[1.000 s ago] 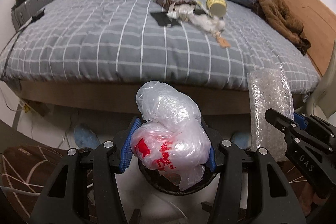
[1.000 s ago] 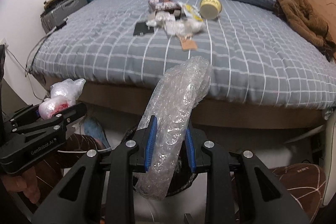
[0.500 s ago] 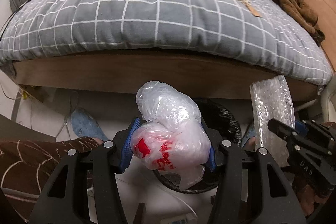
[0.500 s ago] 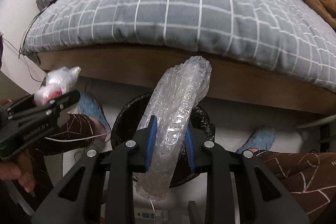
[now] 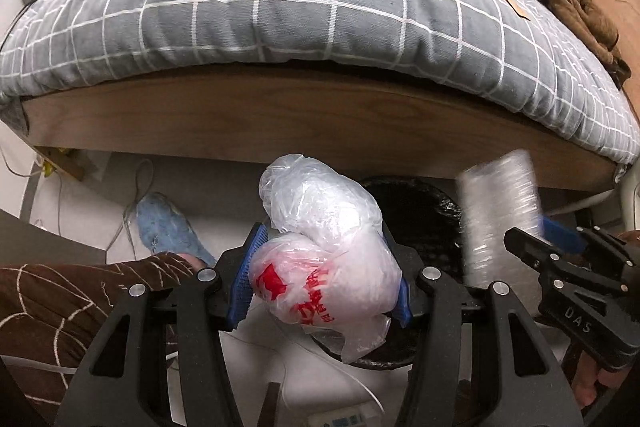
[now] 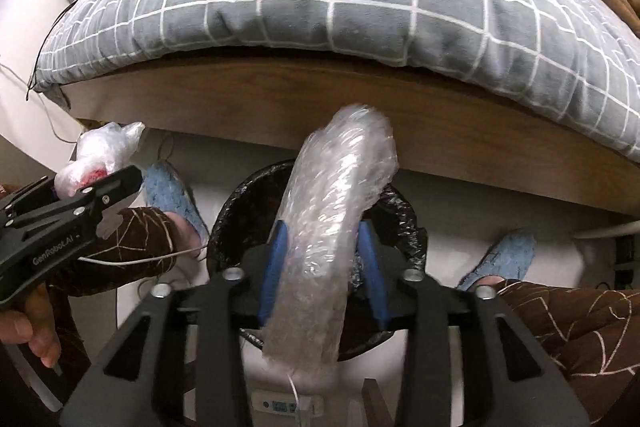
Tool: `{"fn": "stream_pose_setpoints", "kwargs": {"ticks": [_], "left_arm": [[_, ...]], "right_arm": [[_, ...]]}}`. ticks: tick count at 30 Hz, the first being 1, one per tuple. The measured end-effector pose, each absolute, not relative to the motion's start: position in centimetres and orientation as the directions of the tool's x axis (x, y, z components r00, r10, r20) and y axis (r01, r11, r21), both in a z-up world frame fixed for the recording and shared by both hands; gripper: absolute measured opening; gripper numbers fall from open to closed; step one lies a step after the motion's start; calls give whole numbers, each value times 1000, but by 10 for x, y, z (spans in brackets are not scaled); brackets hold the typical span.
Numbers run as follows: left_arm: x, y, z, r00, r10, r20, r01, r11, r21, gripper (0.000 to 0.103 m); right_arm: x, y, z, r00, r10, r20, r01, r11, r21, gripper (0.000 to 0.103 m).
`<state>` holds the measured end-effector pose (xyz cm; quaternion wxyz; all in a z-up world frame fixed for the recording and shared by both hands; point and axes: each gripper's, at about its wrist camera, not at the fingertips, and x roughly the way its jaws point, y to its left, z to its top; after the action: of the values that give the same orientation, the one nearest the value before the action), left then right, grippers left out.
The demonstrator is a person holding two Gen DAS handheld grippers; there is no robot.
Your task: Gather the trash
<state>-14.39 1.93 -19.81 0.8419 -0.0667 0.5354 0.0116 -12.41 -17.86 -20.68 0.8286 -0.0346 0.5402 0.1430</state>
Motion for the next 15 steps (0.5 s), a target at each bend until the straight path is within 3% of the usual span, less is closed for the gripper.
{"fn": "stream_pose_setpoints", "kwargs": {"ticks": [15], "left_arm": [[-136, -45, -202, 396, -126, -910, 8, 991, -134, 53]], "right_arm": [[-126, -252, -193, 462, 107, -880, -139, 989, 47, 94]]}}
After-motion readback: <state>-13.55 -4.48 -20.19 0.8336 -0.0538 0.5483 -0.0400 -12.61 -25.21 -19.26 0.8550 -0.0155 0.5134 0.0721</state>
